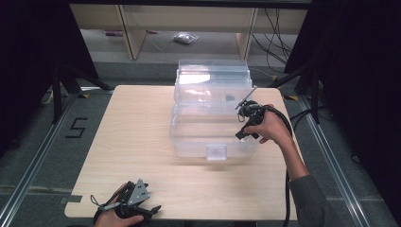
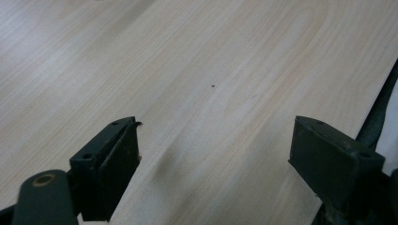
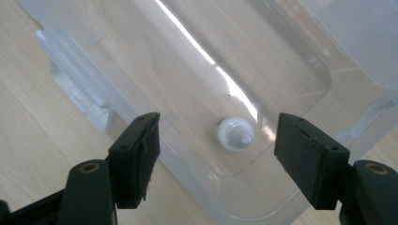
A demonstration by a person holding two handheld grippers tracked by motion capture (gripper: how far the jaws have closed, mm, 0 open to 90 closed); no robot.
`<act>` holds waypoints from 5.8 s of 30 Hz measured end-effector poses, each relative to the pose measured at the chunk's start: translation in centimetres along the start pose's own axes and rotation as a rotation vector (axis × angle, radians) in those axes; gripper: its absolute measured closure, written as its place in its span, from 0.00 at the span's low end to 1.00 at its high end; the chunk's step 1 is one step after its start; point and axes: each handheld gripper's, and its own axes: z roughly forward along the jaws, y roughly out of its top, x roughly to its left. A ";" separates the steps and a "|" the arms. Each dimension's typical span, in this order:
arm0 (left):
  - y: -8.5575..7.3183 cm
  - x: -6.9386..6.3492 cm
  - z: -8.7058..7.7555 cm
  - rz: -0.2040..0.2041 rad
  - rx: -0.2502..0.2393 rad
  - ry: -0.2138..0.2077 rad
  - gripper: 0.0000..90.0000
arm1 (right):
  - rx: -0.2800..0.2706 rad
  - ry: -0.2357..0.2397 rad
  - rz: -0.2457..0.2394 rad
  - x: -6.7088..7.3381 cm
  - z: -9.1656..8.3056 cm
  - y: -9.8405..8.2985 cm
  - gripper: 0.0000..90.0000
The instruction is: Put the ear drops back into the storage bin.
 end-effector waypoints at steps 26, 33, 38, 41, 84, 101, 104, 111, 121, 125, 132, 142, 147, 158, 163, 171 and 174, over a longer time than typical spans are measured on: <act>0.0 0.1 -0.1 0.017 0.013 -0.004 0.17 | -0.079 0.014 -0.024 2.7 -1.1 -0.9 0.29; 0.0 0.1 -0.1 0.025 0.005 0.000 0.17 | -0.106 0.013 -0.038 3.2 -1.3 -1.3 0.29; 0.0 0.0 -0.1 0.009 0.004 -0.001 0.17 | -0.125 0.024 -0.058 3.6 -1.3 -1.5 0.28; 0.0 0.0 0.0 0.004 0.004 -0.002 0.17 | -0.135 0.029 -0.064 4.0 -1.3 -1.7 0.28; 0.0 0.0 -0.1 0.005 0.001 0.000 0.17 | -0.238 0.091 -0.111 7.9 0.7 -5.3 0.25; 0.0 0.1 -0.1 0.024 0.005 0.001 0.17 | -0.259 0.095 -0.126 9.0 2.3 -6.7 0.24; 0.0 0.0 -0.1 0.023 0.002 0.001 0.17 | -0.273 0.083 -0.116 9.2 2.5 -6.9 0.24; 0.0 0.0 -0.1 0.027 0.003 0.009 0.17 | -0.270 0.079 -0.113 9.9 2.8 -7.3 0.23; 0.0 0.0 -0.1 0.023 -0.004 0.006 0.17 | -0.295 0.097 -0.156 10.4 3.6 -8.0 0.23; 0.1 0.2 -0.3 0.052 0.020 0.001 0.17 | -0.300 0.081 -0.131 10.7 3.7 -8.4 0.23; 0.0 0.0 -0.1 0.022 -0.004 0.006 0.17 | -0.323 0.092 -0.115 11.1 4.0 -9.2 0.23; 0.0 0.0 -0.1 0.022 -0.004 0.005 0.17 | -0.334 0.122 -0.119 11.3 4.8 -10.7 0.23; 0.1 0.2 -0.4 0.045 0.022 -0.011 0.17 | -0.348 0.129 -0.116 11.3 5.3 -11.5 0.22; 0.1 0.2 -0.4 0.046 0.021 -0.005 0.17 | -0.381 0.132 -0.101 11.4 5.8 -12.7 0.22; 0.1 0.2 -0.4 0.048 0.021 -0.005 0.17 | -0.368 0.146 -0.070 11.8 5.9 -13.5 0.22; 0.1 0.1 -0.4 0.048 0.014 -0.003 0.17 | -0.370 0.143 -0.096 11.9 6.5 -14.3 0.22; 0.1 0.1 -0.4 0.046 0.013 -0.002 0.17 | -0.357 0.145 -0.092 12.1 6.5 -14.7 0.21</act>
